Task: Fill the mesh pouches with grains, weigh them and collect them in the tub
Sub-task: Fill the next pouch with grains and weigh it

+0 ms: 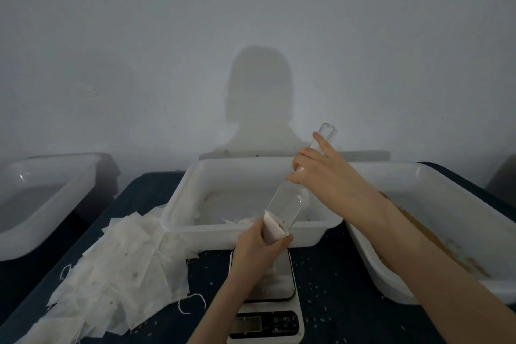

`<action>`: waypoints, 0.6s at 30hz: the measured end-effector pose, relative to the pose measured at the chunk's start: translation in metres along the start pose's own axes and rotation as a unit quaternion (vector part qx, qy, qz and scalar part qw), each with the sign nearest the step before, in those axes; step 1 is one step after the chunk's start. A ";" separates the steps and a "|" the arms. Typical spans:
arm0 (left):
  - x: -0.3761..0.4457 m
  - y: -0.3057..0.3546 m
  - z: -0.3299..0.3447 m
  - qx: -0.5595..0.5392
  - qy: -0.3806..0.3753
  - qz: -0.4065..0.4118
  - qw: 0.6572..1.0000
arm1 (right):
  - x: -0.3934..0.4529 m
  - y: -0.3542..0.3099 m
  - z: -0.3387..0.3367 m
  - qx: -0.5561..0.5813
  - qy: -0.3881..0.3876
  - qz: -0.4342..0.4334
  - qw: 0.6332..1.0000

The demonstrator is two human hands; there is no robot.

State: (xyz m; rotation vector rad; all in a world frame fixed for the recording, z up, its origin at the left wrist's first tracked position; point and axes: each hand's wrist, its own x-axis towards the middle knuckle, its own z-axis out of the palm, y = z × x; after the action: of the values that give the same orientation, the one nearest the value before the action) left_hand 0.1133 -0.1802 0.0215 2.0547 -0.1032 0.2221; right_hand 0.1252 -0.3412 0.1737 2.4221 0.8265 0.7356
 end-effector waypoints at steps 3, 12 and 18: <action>0.002 0.001 0.002 0.022 0.010 0.013 1.000 | -0.002 0.000 0.000 -0.006 0.083 0.005 0.997; 0.002 0.004 0.001 -0.022 0.024 0.005 0.999 | -0.012 0.007 -0.003 -0.011 0.110 0.005 0.994; 0.000 0.006 0.001 0.032 -0.012 0.015 0.999 | -0.033 0.029 0.021 0.082 -0.060 0.054 0.993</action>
State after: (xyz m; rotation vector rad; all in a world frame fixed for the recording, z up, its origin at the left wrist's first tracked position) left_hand 0.1129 -0.1838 0.0265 2.1215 -0.1429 0.2219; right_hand 0.1280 -0.3892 0.1640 2.6464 0.7392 0.5748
